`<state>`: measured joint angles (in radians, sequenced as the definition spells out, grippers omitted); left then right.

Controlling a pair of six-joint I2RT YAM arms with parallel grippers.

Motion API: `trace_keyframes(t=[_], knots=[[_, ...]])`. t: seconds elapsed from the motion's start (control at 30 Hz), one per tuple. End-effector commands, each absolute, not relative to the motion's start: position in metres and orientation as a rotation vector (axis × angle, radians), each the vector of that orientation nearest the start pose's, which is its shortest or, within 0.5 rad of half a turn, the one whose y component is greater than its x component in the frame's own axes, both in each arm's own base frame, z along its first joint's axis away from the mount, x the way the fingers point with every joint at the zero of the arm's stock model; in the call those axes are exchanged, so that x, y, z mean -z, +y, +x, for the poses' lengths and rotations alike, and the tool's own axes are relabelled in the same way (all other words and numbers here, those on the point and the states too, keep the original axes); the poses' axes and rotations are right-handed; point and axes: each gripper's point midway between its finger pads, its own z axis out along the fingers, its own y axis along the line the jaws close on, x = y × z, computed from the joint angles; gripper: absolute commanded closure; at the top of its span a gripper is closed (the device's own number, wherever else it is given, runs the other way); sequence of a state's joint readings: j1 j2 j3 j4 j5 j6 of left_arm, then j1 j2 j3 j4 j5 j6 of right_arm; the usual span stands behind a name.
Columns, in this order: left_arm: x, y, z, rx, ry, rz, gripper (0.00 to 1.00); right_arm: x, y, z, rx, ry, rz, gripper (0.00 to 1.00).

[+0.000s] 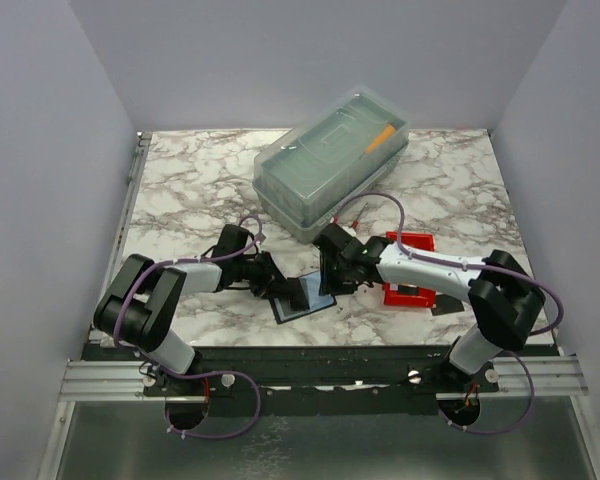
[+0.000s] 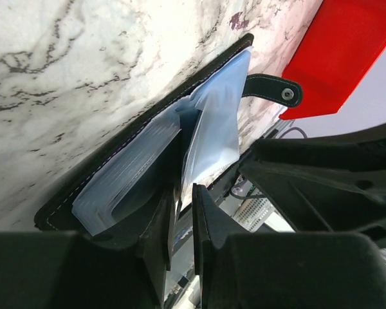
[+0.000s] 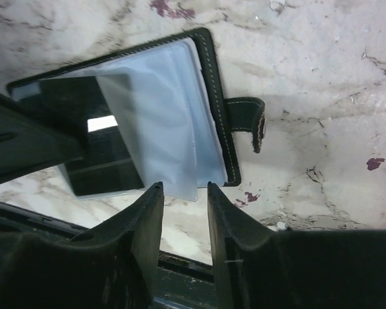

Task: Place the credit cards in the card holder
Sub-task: Insert the credit card into the card slot.

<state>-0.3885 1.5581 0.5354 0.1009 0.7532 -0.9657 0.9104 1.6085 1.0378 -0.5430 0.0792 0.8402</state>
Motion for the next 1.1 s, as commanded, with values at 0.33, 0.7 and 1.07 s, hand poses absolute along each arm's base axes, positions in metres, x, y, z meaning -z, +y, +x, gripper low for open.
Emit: trace_keyframes(t=[0.33, 0.7, 1.07], knots=[[-0.031, -0.234, 0.206, 1.324, 2.776, -0.498, 0.96, -0.016, 0.292, 0.193, -0.418, 2.829, -0.104, 0.84], [-0.029, -0.233, 0.211, 1.329, 2.704, -0.484, 1.00, -0.009, 0.280, 0.182, -0.414, 2.842, -0.061, 0.89], [-0.041, -0.241, 0.218, 1.421, 2.570, -0.577, 1.00, -0.012, 0.285, 0.182, -0.460, 2.837, -0.041, 0.89]])
